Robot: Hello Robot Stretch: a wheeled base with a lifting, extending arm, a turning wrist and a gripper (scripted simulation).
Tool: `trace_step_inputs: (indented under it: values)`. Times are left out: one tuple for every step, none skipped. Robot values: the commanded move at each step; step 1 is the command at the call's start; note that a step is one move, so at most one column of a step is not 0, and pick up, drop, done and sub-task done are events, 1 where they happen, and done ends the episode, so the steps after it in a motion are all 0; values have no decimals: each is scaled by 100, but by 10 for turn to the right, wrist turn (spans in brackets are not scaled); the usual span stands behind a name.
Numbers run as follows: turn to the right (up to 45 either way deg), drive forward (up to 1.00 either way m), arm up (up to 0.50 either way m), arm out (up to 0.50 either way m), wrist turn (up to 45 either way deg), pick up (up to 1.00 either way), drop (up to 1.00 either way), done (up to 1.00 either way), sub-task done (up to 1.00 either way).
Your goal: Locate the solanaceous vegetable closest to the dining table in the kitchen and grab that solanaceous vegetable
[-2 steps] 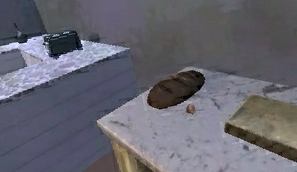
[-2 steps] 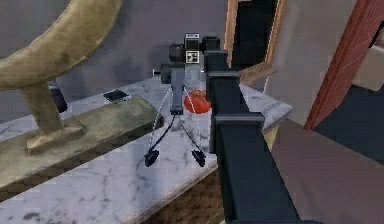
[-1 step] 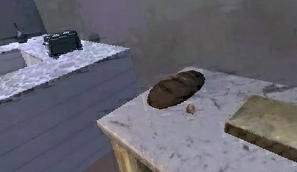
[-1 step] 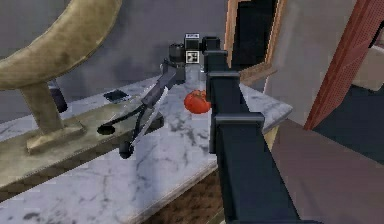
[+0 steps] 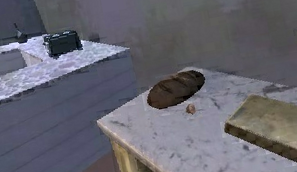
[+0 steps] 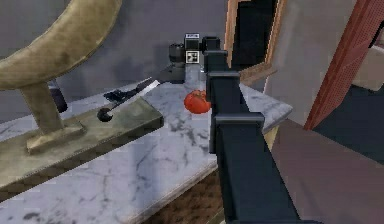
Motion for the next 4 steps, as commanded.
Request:
trace_step_inputs:
  values:
    - [0, 0, 0, 0, 450, 0, 0, 0, 0]
    - [0, 0, 0, 0, 450, 0, 0, 0, 0]
    - [0, 0, 0, 0, 150, 0, 0, 0, 0]
    - [0, 0, -10, 0, 0, 0, 0, 0, 0]
